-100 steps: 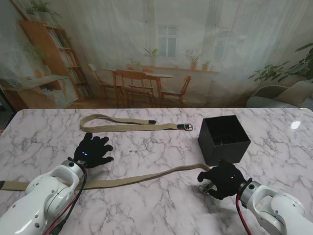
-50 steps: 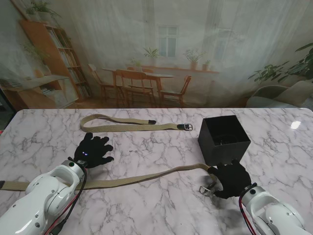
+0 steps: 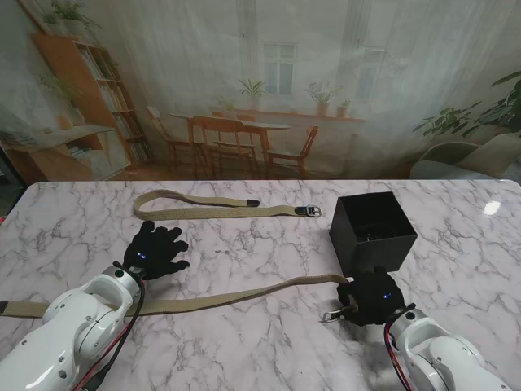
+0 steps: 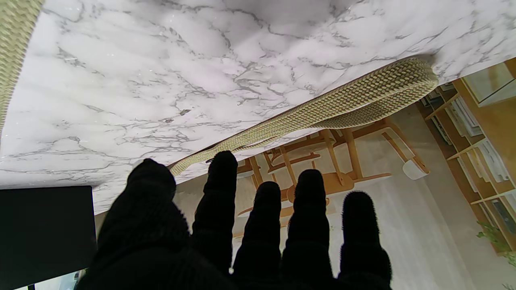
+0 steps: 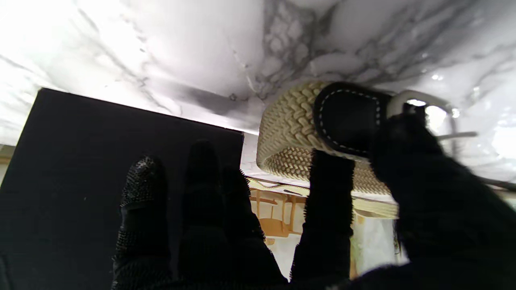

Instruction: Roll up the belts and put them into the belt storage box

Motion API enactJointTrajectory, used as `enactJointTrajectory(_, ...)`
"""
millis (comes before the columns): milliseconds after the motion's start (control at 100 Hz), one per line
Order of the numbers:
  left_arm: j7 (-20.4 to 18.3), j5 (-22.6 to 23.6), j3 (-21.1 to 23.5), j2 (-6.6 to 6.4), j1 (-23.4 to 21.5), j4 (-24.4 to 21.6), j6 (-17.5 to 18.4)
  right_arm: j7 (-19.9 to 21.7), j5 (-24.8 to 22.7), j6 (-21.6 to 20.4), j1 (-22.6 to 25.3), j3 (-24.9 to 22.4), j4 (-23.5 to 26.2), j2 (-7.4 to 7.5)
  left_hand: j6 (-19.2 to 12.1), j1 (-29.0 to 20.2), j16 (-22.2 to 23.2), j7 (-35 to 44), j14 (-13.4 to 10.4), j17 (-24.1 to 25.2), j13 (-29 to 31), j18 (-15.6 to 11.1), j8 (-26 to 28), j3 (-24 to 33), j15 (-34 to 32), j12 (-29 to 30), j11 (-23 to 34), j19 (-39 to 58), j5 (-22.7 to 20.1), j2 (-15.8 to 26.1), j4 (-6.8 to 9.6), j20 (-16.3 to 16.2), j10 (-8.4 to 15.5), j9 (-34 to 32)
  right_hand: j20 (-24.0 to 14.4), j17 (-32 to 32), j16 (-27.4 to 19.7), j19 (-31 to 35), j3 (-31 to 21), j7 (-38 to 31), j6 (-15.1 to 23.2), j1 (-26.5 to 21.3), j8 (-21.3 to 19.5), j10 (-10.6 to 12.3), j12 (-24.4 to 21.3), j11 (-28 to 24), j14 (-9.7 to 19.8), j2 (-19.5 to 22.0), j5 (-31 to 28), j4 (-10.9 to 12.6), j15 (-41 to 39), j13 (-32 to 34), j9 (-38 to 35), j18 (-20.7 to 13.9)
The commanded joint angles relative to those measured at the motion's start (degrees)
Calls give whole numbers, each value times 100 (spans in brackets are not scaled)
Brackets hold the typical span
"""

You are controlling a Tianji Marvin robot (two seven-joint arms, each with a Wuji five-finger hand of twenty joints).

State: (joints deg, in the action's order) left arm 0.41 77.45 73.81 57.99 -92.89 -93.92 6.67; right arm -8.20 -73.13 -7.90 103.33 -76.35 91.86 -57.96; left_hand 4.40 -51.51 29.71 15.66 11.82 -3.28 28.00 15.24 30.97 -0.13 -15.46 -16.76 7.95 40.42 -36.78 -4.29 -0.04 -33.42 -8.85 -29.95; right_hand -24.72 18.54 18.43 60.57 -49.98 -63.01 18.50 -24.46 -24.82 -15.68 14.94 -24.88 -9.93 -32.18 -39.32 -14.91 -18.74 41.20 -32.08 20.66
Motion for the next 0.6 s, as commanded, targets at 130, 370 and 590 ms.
enactJointTrajectory(130, -58, -15, -28, 9, 11, 21, -2, 72, 373, 203, -113, 120, -159, -118, 108, 65, 46, 7, 96, 118, -146, 267, 48, -133, 98, -52, -120, -155, -58, 216, -88, 52, -126, 206, 379, 380, -241, 2, -488, -1344, -1102, -496, 631, 37, -138, 244, -198, 112, -294, -80, 272, 508, -946, 226)
enactJointTrajectory(370, -49, -19, -39, 9, 17, 31, -7, -101, 556, 30, -193, 193, -293, -138, 109, 64, 48, 12, 93, 123, -146, 269, 51, -127, 94, -52, -119, -154, -63, 218, -87, 50, -118, 218, 253, 1160, 354, 643, -623, -2035, -1275, -729, 456, 1106, 916, -1350, 430, -257, 341, -81, -382, 1722, -2971, -280)
enactJointTrajectory(590, -53, -28, -59, 8, 35, 42, -2, -391, 540, -138, -197, 230, -372, -142, 117, 59, 51, 12, 94, 124, -142, 274, 52, -128, 89, -56, -112, -155, -59, 213, -87, 49, -119, 208, -93, 1800, 1077, 1245, -929, 1, -1070, -916, 212, 1764, 1497, -2770, 888, -242, 1193, 30, -1350, 2722, -4253, -599)
